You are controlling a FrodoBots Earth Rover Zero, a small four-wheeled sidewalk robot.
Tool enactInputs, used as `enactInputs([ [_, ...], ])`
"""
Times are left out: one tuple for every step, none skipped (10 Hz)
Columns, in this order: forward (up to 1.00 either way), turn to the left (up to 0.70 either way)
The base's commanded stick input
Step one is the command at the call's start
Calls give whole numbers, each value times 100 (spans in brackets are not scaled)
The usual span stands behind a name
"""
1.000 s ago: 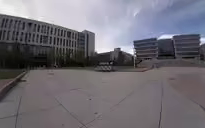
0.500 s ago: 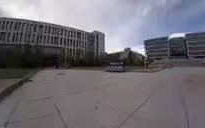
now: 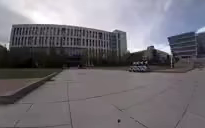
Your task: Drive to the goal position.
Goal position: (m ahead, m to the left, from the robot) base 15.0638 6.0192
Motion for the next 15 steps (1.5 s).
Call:
enactInputs([
  [70, 2],
  [70, 0],
  [70, 1],
  [70, 2],
  [70, 2],
  [70, 2],
  [70, 2],
  [70, 4],
  [70, 29],
  [70, 34],
  [70, 35],
  [70, 25],
  [70, 11],
  [70, 3],
  [70, 2],
])
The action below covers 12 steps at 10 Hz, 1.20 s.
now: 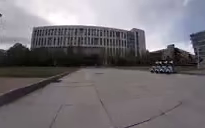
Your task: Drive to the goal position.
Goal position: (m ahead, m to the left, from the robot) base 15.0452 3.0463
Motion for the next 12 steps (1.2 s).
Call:
enactInputs([
  [70, 2],
  [70, 2],
  [70, 2],
  [70, 2],
  [70, 2],
  [70, 2],
  [70, 3],
  [70, 8],
  [70, 22],
  [70, 35],
  [70, 35],
  [70, 34],
])
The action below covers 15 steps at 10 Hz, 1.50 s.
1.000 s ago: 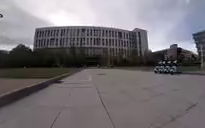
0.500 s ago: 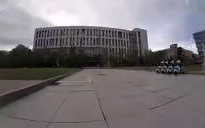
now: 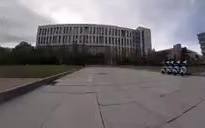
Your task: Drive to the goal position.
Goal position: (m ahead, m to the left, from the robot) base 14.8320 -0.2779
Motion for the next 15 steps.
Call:
enactInputs([
  [70, 5],
  [70, 1],
  [70, 0],
  [70, 0],
  [70, 0],
  [70, 0],
  [70, 0],
  [70, 0],
  [70, 0],
  [70, 0],
  [70, 9],
  [70, 21],
  [70, 33],
  [70, 25],
  [70, 2],
])
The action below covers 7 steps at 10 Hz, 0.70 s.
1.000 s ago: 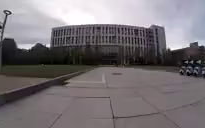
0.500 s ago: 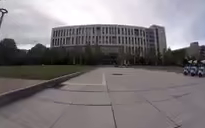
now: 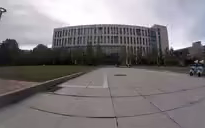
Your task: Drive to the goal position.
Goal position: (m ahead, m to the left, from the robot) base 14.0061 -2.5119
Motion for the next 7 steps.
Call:
enactInputs([
  [70, 0],
  [70, 0],
  [70, 0],
  [70, -1],
  [70, -25],
  [70, -33],
  [70, -26],
])
